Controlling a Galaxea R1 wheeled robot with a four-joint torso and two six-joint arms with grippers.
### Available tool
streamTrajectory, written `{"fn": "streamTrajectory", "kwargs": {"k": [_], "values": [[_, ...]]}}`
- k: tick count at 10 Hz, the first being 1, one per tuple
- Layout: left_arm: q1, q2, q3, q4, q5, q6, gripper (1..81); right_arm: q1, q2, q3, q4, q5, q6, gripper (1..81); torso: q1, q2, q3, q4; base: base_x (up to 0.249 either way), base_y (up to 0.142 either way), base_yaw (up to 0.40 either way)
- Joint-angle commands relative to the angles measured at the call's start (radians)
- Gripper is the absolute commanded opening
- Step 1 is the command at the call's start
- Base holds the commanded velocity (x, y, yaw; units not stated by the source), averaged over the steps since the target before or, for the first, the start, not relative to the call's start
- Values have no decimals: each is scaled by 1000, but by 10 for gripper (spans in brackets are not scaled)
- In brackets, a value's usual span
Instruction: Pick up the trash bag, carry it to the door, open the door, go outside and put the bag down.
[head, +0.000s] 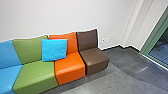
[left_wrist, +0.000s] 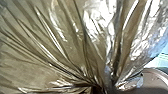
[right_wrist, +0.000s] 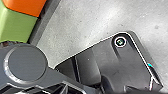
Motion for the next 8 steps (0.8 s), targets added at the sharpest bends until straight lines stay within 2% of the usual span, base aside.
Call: {"fn": "streamTrajectory", "kwargs": {"k": [1, 4, 8], "values": [[-11, 17, -58, -6, 84, 10, 10, 16, -9, -15, -29, -74, -1, 811, -60, 94, 57, 0, 0, 0, 0], [24, 94, -167, 8, 86, 10, 10, 13, 15, -50, -31, -74, -7, 811, -134, 206, 113, 0, 0, 0, 0], [72, 86, -194, 16, 58, 12, 10, 7, 43, -115, -28, -104, 1, 811, -233, 357, 165, 0, 0, 0, 0]]}}
